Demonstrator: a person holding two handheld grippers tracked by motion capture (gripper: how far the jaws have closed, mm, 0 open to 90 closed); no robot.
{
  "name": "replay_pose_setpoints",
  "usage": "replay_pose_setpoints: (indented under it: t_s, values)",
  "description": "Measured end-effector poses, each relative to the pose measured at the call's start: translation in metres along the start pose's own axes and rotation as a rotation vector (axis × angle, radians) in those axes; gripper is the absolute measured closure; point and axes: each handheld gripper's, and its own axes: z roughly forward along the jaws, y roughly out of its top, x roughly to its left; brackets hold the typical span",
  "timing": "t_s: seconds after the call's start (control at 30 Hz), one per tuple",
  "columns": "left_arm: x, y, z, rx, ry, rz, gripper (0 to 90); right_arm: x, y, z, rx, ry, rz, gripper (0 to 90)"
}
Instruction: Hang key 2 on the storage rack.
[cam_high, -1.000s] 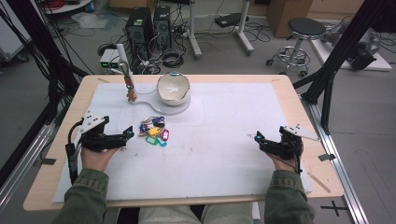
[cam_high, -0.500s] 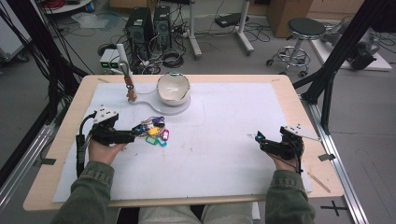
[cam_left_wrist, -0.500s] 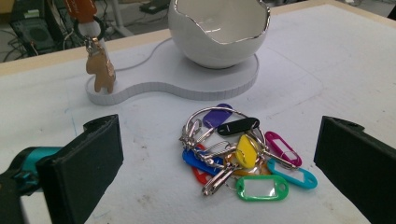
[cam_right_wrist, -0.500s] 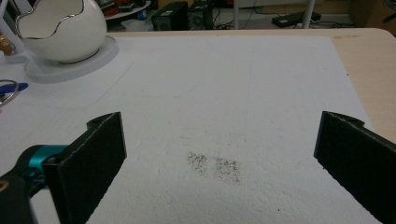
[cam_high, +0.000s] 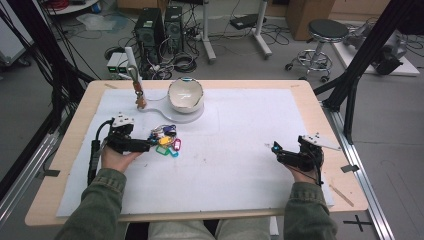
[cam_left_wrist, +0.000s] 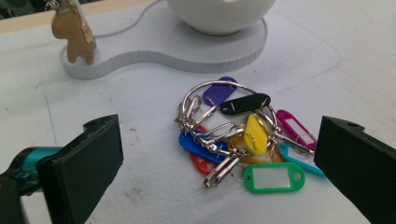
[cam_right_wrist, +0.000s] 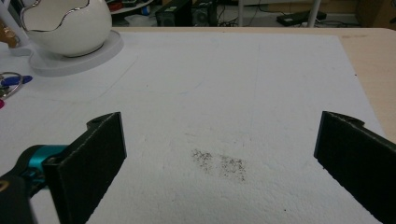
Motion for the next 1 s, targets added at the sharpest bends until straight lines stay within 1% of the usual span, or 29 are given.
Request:
replay_pose_setpoints:
  t_s: [0.13,0.17,0.2,0.23,0.33,0.37,0.4,0.5,0.63,0.67,0.73,0.77,0.8,0.83,0.97,1.0]
  values:
    - [0.0,-0.001,0.006,0.03,-0.012,0.001,2.5,0.0,0.0,0.0,0.0,-0.002,0.001,1.3]
    - [0.0,0.001,0.008,0.054,-0.016,0.015,2.6,0.0,0.0,0.0,0.002,-0.002,0.002,1.3]
    - [-0.001,0.002,0.009,0.067,-0.019,0.026,2.6,0.0,0.0,0.0,0.001,-0.002,0.004,1.3]
    - [-0.003,0.005,0.011,0.073,-0.025,0.038,2.6,0.0,-0.001,0.0,0.002,-0.002,0.008,1.3]
    - [-0.008,0.012,0.016,0.086,-0.044,0.051,2.9,-0.001,-0.001,0.0,0.003,-0.001,0.009,1.3]
    - [-0.009,0.013,0.018,0.099,-0.047,0.052,3.5,-0.001,-0.001,0.0,0.0,-0.004,0.006,1.3]
    - [-0.01,0.015,0.021,0.118,-0.048,0.07,3.5,-0.001,-0.001,0.0,0.0,-0.003,0.007,1.4]
    - [-0.014,0.019,0.028,0.142,-0.055,0.087,3.5,-0.001,-0.001,0.0,-0.002,0.0,0.011,1.3]
    - [-0.018,0.02,0.038,0.183,-0.065,0.117,7.3,-0.002,-0.001,0.0,-0.004,0.002,0.02,1.4]
    - [-0.018,0.02,0.04,0.189,-0.069,0.117,8.6,-0.003,-0.001,-0.001,-0.007,0.006,0.023,1.3]
    - [-0.017,0.018,0.045,0.219,-0.08,0.111,11.1,-0.003,-0.001,-0.002,-0.012,0.006,0.03,1.3]
    - [-0.017,0.016,0.048,0.238,-0.095,0.106,11.3,-0.003,-0.001,-0.002,-0.012,0.005,0.03,1.3]
    - [-0.017,0.015,0.049,0.244,-0.105,0.103,11.3,-0.003,-0.001,-0.002,-0.012,0.006,0.031,1.4]
    - [-0.017,0.015,0.05,0.251,-0.113,0.113,12.2,-0.003,-0.001,-0.001,-0.01,0.008,0.031,1.3]
    - [-0.018,0.014,0.052,0.247,-0.107,0.113,20.5,-0.003,-0.001,0.0,-0.009,0.006,0.025,1.3]
    - [-0.018,0.014,0.053,0.245,-0.105,0.108,23.9,-0.003,-0.001,0.0,-0.008,0.007,0.025,1.3]
